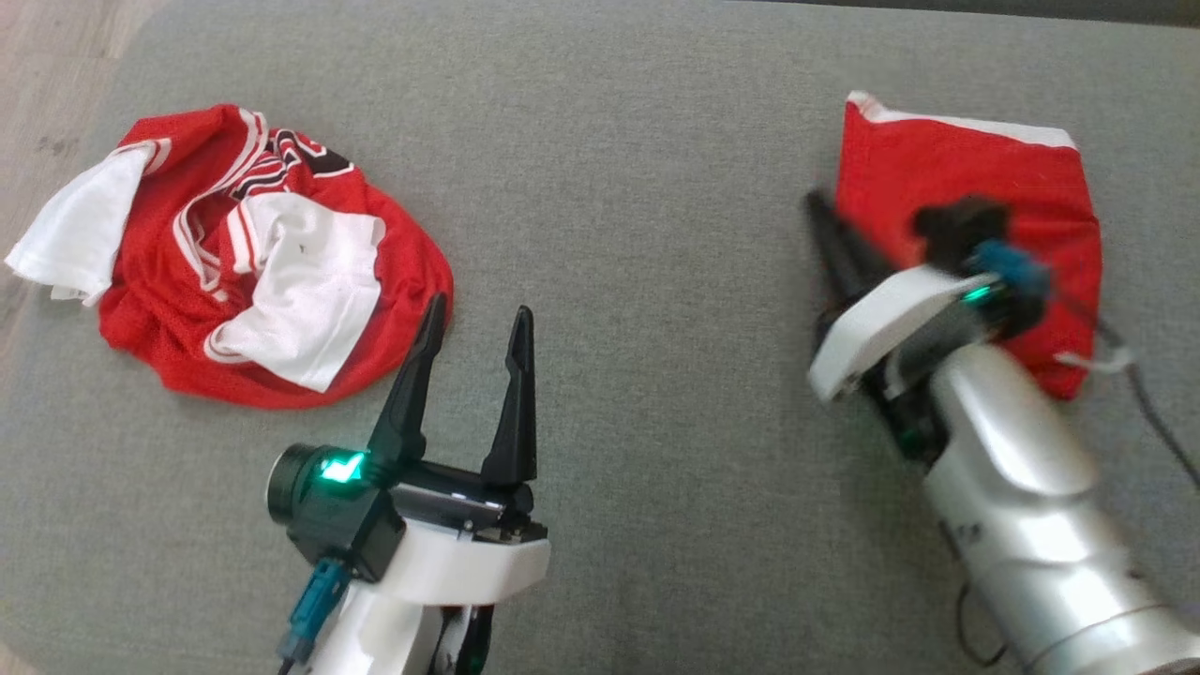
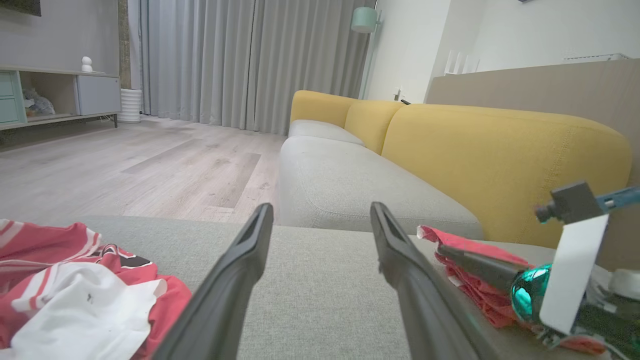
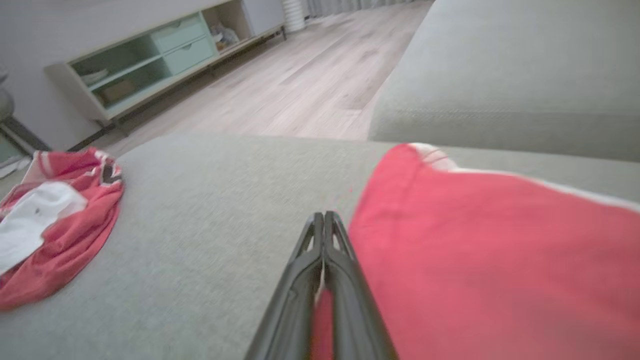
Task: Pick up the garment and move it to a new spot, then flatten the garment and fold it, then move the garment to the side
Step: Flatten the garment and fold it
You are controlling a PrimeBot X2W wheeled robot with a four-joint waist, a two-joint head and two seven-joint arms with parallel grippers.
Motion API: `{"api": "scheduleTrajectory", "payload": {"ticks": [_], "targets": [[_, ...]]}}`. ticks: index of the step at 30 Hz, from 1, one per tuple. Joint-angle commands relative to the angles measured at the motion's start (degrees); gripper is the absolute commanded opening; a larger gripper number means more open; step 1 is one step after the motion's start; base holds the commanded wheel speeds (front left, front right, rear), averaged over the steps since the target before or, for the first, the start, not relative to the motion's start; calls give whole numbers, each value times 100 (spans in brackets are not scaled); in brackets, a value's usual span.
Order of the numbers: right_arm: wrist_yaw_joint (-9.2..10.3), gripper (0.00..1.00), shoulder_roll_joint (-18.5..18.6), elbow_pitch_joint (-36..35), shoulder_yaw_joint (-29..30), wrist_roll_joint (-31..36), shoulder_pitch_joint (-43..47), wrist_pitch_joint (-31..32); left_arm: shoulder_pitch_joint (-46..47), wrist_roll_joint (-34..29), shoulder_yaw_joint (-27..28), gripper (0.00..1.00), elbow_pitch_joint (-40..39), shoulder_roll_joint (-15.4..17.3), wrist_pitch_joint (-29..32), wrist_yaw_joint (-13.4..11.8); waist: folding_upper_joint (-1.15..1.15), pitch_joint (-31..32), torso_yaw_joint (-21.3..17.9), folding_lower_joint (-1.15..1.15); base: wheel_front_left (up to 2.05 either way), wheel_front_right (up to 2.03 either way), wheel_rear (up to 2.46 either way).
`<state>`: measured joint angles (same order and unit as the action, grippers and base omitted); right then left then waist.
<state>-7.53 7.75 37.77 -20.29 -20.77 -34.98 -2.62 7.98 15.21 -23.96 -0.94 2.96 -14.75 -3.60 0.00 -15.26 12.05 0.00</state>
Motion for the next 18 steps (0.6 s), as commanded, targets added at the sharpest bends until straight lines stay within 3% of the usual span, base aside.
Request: {"api": "scheduleTrajectory", "payload": {"ticks": [1, 8, 12, 13, 18], "targets": [[4, 0, -135, -41, -246, -69, -73, -83, 168, 22, 133, 100, -160, -8, -25, -46, 0, -1, 17, 0, 0, 0, 0], [4, 0, -316, 151, -1331, -549, 49, -594, 149, 75, 136, 100, -148, -8, -25, -103, 0, 96, -67, 0, 0, 0, 0], [4, 84, -170, -58, -1490, -515, 250, -1085, 47, 16, 252, 100, -149, -8, -25, -125, 0, 266, -222, 0, 0, 0, 0], [4, 100, -132, -139, -1447, -494, 336, -1149, 13, -8, 304, 100, -162, -8, -25, -136, 0, 319, -267, 0, 0, 0, 0], [4, 100, 28, -1102, -788, -313, 1055, -1233, -248, -135, 586, 100, -203, -8, -25, -196, 0, 654, -467, 0, 0, 0, 0]]}}
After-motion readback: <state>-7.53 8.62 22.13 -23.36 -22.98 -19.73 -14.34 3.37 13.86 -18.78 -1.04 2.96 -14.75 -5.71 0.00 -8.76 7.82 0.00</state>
